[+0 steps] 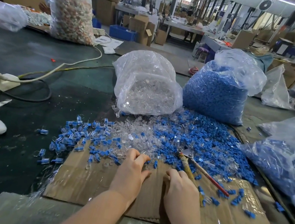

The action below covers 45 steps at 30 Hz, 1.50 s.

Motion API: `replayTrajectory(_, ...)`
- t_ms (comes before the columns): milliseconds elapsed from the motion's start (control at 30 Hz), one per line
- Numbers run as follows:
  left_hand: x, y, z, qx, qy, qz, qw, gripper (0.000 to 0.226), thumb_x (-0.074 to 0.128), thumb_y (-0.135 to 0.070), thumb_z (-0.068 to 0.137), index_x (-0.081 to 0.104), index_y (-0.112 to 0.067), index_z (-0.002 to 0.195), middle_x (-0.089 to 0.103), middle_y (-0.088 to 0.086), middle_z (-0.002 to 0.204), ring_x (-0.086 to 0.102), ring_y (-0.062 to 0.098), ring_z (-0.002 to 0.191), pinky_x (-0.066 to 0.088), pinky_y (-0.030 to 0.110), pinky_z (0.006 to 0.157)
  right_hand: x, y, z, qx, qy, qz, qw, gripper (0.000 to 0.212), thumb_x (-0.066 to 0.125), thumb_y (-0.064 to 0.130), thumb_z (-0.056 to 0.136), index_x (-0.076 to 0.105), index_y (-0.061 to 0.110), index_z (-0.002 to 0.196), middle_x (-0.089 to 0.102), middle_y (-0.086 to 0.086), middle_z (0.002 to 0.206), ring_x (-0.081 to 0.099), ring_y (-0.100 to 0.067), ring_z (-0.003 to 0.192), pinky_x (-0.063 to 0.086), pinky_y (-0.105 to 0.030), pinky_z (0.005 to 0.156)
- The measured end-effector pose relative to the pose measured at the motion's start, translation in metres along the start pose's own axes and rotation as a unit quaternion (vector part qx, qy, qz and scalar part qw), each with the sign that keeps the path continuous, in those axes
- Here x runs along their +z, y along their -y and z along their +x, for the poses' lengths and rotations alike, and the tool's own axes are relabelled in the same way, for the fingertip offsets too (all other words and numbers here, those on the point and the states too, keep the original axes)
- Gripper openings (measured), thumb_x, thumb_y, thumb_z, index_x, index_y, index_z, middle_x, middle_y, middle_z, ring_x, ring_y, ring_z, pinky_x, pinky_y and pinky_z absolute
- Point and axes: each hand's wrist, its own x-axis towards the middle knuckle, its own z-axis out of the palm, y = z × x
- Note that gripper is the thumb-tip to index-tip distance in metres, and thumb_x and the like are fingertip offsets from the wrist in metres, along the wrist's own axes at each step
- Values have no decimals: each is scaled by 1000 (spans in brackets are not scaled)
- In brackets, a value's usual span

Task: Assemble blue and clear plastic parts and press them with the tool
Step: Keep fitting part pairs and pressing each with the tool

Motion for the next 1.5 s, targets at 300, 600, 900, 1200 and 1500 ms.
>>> replayTrajectory(300, 2, 0, 2, -6, -37, -38, 999, 37, 60, -26, 88, 55, -18, 123, 40, -11, 106, 49, 0, 90, 36, 8, 86, 15, 9, 19, 4, -21, 88, 996, 17, 45, 14, 95, 61, 18, 98, 54, 4, 96, 53, -14, 86, 38, -20, 75)
replayTrajectory(600, 3, 0, 2, 0, -33, -5, 999, 32, 60, -26, 89, 60, -17, 119, 36, -12, 100, 46, 2, 89, 33, 8, 81, 22, 12, 15, 16, -52, 189, 981, 22, 56, 3, 88, 66, 10, 106, 62, -3, 103, 59, -21, 92, 45, -29, 82)
replayTrajectory(900, 0, 0, -2, 16, -49, -12, 999, 16, 63, -20, 87, 62, -19, 103, 52, -11, 94, 50, 5, 90, 41, 17, 82, 21, 13, 10, 9, -74, 182, 981, 26, 60, 0, 84, 67, 10, 107, 66, -4, 99, 60, -23, 92, 46, -31, 81)
replayTrajectory(1200, -1, 0, -3, -5, -54, -17, 998, 5, 63, -22, 87, 59, -21, 88, 48, -13, 79, 46, 8, 85, 35, 16, 73, 19, 13, 7, 0, -73, 189, 979, 17, 60, 7, 87, 66, 11, 102, 67, 0, 98, 60, -17, 94, 46, -28, 83)
replayTrajectory(1500, -1, 2, -3, -1, -35, -13, 999, 8, 61, -24, 88, 55, -23, 94, 55, -9, 89, 47, 6, 87, 38, 16, 76, 16, 14, 5, -30, -76, 194, 978, 12, 62, 8, 86, 65, 13, 97, 67, 2, 90, 61, -16, 87, 45, -24, 75)
